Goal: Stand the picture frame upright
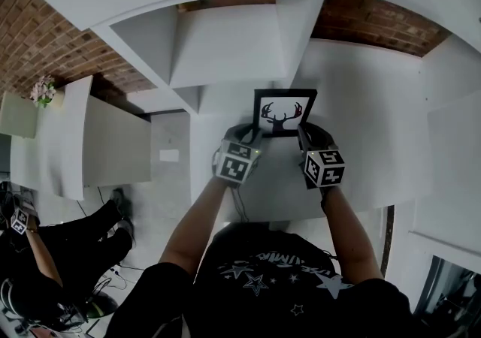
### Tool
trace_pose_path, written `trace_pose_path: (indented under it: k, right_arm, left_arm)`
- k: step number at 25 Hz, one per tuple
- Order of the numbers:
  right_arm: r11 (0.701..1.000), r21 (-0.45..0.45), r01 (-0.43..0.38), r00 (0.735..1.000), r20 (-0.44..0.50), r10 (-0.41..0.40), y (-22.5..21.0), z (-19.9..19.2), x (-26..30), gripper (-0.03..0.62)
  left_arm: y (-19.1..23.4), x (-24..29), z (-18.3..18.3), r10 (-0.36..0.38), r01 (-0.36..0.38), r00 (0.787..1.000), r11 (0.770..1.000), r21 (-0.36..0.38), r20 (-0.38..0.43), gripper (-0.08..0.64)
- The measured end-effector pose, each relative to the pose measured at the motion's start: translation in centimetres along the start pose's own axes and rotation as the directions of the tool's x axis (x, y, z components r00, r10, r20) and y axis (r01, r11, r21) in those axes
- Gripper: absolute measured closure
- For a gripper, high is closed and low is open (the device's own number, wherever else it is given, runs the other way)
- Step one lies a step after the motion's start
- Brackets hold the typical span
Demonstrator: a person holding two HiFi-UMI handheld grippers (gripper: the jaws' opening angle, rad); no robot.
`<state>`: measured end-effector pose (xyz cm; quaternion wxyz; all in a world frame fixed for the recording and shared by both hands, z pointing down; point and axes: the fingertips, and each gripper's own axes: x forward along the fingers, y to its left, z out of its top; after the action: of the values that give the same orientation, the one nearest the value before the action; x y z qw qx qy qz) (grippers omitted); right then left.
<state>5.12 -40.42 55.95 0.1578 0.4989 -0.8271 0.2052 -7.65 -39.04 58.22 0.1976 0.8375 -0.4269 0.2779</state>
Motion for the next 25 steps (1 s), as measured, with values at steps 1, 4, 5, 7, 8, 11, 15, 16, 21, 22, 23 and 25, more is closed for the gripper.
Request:
trace_pose_path:
  k: [1,4,5,7,8,11,15,16,21,22,23,25]
  right_arm:
    - [1.0,-0.002,0.001,1.0,-0.001,-0.001,0.0,0.1,0.2,0.52]
    - [1.0,-0.012,0.006,1.0,0.002,-0.006,0.0,0.4,0.7,0.52]
    - [1.0,-0.016,0.009,1.0,0.002,-0.009,0.0,0.5,0.9,0.521]
    - [1.0,-0.023,0.015,1.0,0.001,-0.015,0.0,0.7,1.2,0.52]
    - [1.0,-0.024,0.018,1.0,0.001,-0.018,0.0,0.7,1.4,0.521]
    - [0.999,-0.03,0.026,1.0,-0.001,-0.026,-0.1,0.8,1.8,0.52]
    - [0.999,-0.035,0.032,0.999,0.0,-0.032,-0.1,0.9,2.4,0.52]
    - [0.999,-0.035,0.034,0.999,0.001,-0.034,-0.2,0.9,2.5,0.52]
    - [0.998,-0.038,0.041,0.999,0.009,-0.04,-0.4,1.1,2.8,0.52]
    - [0.998,-0.04,0.04,0.999,0.011,-0.039,-0.4,1.1,2.8,0.52]
    - [0.998,-0.042,0.039,0.999,0.012,-0.038,-0.4,1.2,2.9,0.52]
    - [0.998,-0.045,0.039,0.999,0.013,-0.038,-0.3,1.2,2.9,0.52]
  left_arm:
    - [0.2,0.1,0.1,0.005,-0.005,1.0,1.0,0.008,0.004,0.463]
    - [0.8,0.4,0.3,0.018,-0.018,1.0,0.999,0.027,0.013,0.463]
    - [1.0,0.5,0.4,0.021,-0.021,1.0,0.999,0.031,0.015,0.463]
    - [1.3,0.8,0.4,0.024,-0.025,1.0,0.999,0.039,0.019,0.463]
    - [1.5,0.9,0.4,0.027,-0.028,0.999,0.999,0.044,0.019,0.463]
    - [2.0,1.5,0.2,0.042,-0.043,0.999,0.997,0.059,0.017,0.463]
    - [2.5,1.9,0.3,0.063,-0.064,0.998,0.994,0.09,0.011,0.463]
    - [2.6,2.0,0.3,0.067,-0.068,0.998,0.993,0.096,0.013,0.463]
    - [2.9,2.6,0.4,0.081,-0.082,0.997,0.991,0.104,0.013,0.463]
    - [3.0,2.7,0.4,0.081,-0.082,0.997,0.991,0.103,0.014,0.463]
    - [3.0,2.7,0.4,0.081,-0.082,0.997,0.991,0.101,0.016,0.463]
    - [3.1,2.7,0.4,0.081,-0.083,0.997,0.991,0.101,0.018,0.463]
